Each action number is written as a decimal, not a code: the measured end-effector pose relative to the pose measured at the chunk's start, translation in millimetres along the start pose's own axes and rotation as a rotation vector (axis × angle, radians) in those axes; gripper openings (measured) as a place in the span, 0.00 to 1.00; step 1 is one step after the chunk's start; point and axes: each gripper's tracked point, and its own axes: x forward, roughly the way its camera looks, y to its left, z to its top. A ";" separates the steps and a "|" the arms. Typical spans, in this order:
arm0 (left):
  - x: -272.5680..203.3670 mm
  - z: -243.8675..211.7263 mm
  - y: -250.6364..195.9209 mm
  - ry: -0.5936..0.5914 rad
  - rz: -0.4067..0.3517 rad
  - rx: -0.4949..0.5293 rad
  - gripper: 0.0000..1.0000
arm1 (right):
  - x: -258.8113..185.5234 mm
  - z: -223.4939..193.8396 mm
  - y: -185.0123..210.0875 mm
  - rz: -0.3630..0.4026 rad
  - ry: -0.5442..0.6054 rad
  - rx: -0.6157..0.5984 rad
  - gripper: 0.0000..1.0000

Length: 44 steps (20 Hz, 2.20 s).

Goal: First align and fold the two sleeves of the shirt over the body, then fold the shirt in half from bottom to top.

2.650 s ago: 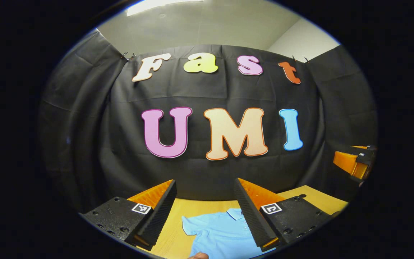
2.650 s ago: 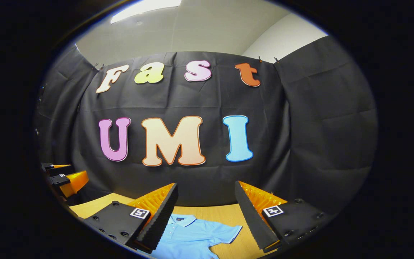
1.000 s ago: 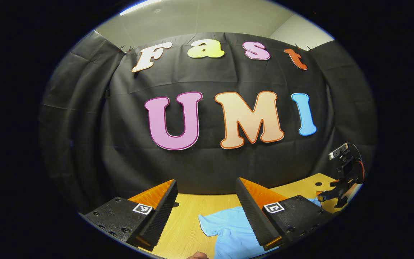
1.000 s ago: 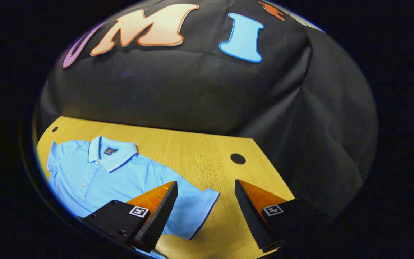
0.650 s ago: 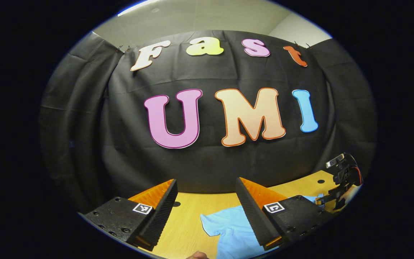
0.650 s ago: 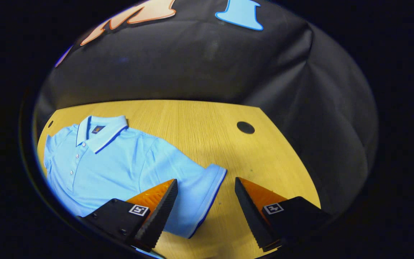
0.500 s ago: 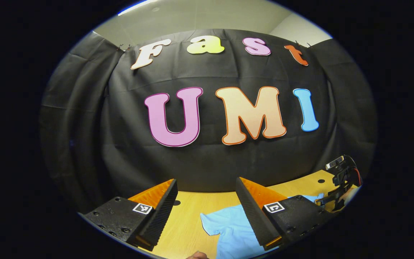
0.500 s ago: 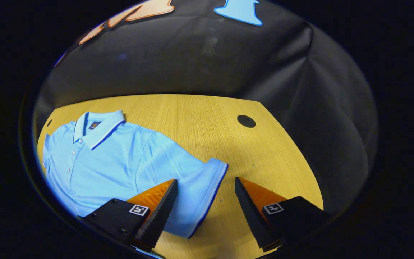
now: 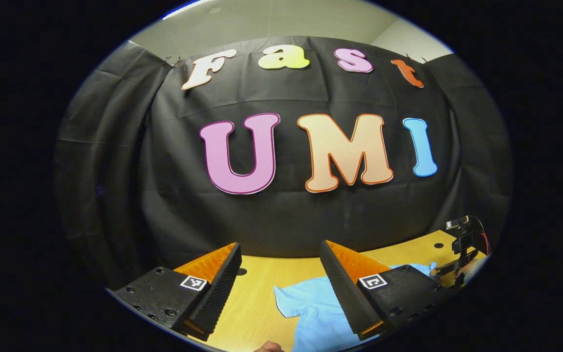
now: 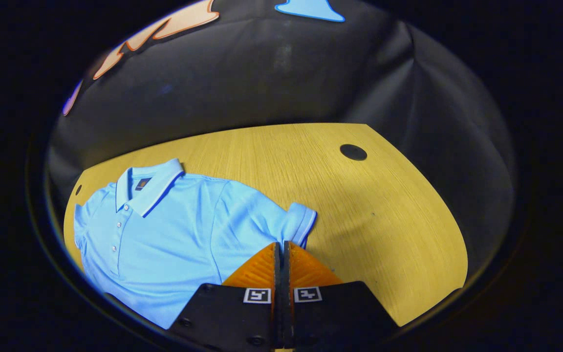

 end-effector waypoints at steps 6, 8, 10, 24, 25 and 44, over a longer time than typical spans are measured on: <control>2.6 -1.7 6.3 -0.001 0.020 0.002 0.96 | -19.2 36.5 40.0 0.118 -0.079 0.139 0.03; 3.5 -3.1 5.0 0.004 0.018 -0.002 0.96 | -28.7 45.9 58.9 0.169 -0.098 0.188 0.03; 3.2 -5.4 4.3 0.010 0.012 -0.010 0.96 | -34.9 51.5 80.5 0.225 -0.110 0.222 0.03; 10.6 -51.0 37.1 0.117 0.056 -0.060 0.97 | -31.0 10.3 212.5 0.475 -0.012 0.289 0.05; 12.5 -56.7 39.7 0.129 0.061 -0.067 0.97 | -33.3 13.7 215.0 0.486 -0.023 0.288 0.23; 117.0 -207.4 2.4 0.388 -0.072 -0.118 0.95 | -128.4 6.7 145.6 0.416 -0.098 0.160 0.96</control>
